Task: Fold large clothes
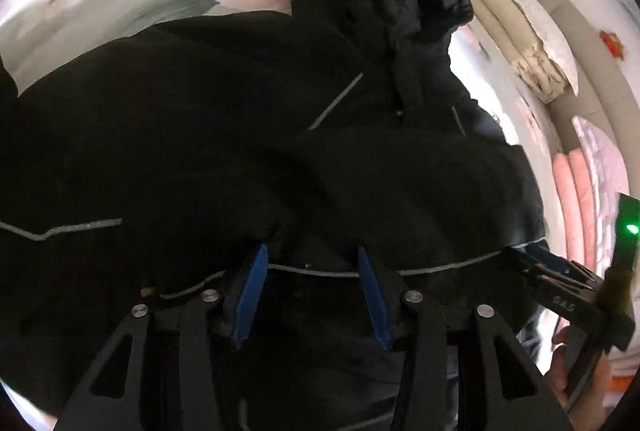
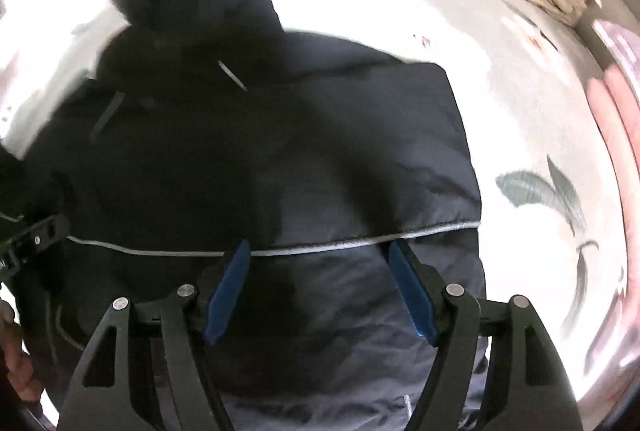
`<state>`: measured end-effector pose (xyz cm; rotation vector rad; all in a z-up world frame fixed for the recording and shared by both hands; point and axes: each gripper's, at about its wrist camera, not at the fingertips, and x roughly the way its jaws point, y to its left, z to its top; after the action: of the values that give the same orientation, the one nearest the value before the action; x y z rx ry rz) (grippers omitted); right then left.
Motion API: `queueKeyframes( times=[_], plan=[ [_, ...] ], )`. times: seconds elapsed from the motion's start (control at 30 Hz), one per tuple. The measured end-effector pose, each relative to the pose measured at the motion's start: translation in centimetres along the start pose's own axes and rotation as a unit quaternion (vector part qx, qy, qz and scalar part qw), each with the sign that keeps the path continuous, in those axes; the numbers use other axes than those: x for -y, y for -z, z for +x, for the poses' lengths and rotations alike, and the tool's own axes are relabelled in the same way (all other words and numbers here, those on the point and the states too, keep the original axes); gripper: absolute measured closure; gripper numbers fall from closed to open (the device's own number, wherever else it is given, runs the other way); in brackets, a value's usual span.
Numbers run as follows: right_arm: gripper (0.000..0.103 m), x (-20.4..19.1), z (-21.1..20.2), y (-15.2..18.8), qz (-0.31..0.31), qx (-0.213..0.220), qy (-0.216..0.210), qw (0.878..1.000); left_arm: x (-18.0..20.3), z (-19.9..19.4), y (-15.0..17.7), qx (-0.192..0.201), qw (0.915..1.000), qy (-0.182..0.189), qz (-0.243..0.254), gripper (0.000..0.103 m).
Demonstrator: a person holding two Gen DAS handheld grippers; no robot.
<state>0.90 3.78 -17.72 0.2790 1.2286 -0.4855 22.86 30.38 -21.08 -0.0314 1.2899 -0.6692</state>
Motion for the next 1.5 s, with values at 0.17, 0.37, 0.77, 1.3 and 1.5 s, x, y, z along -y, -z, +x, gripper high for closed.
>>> queueKeyframes(
  times=[0.17, 0.37, 0.77, 1.3, 1.5],
  plan=[
    [0.025, 0.8, 4.2, 1.0, 0.018, -0.035, -0.012, 0.999, -0.1, 0.3, 0.1, -0.002, 0.9999, -0.009, 0.011, 0.055],
    [0.021, 2.1, 4.2, 1.0, 0.002, -0.043, -0.014, 0.999, -2.1, -6.0, 0.0, 0.052, 0.9971, 0.018, -0.052, 0.054],
    [0.008, -0.6, 6.1, -1.6, -0.006, -0.056, 0.001, 0.998, -30.1, -21.4, -0.4, 0.238, 0.9092, -0.084, -0.331, 0.030],
    [0.001, -1.4, 7.3, -2.6, -0.007, -0.079, 0.014, 0.997, -39.2, -12.8, -6.7, 0.172, 0.9068, -0.103, -0.371, 0.074],
    [0.001, -2.4, 7.3, -2.4, -0.009, -0.081, 0.019, 0.996, -37.3, -15.9, -6.5, 0.188, 0.9145, -0.133, -0.333, 0.091]
  ],
)
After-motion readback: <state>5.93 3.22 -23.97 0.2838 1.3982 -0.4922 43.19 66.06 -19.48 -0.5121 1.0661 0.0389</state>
